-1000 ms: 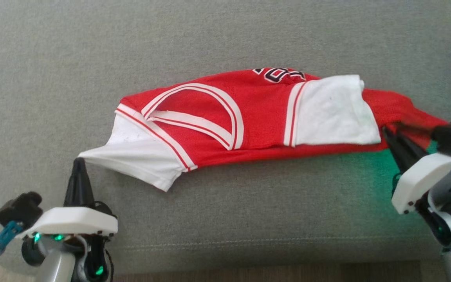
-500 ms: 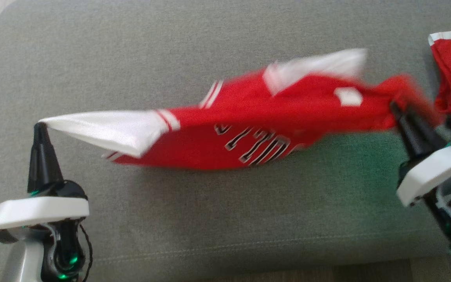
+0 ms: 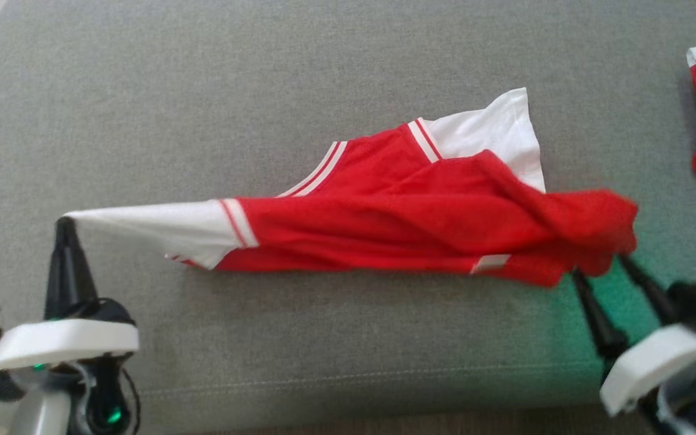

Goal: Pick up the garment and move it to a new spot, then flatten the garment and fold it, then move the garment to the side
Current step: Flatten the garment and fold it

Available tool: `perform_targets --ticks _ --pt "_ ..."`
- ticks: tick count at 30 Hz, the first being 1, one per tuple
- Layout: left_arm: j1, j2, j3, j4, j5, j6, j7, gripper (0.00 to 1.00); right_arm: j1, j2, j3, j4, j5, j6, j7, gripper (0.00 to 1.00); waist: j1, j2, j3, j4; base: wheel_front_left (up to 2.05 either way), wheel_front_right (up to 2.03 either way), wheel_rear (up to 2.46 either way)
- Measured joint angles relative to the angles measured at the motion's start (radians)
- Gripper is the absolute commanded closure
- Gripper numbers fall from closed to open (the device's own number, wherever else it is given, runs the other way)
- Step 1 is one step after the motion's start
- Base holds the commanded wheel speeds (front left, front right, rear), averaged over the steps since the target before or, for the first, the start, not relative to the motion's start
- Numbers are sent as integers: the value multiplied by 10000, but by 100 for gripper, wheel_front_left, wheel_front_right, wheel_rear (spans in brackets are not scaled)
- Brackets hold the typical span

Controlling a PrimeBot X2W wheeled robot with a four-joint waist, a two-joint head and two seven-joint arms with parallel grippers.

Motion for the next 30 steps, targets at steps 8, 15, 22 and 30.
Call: perform_targets --ticks 8,15,22,30 --pt "-23 17 514 510 2 -274 -6 100 1179 268 1174 -920 -362 0 -196 0 0 0 113 -130 0 0 0" --pt "-260 -86 725 759 207 -504 -15 100 1462 -441 2213 -905 -349 0 56 0 0 0 267 -219 0 0 0" --pt "-588 -311 844 871 424 -752 -17 100 859 -550 2295 -261 -616 0 -71 0 0 0 462 -170 0 0 0" --pt "-686 -456 857 1058 562 -930 -17 100 198 -370 2226 715 -947 0 -228 59 0 0 590 -5 0 0 0"
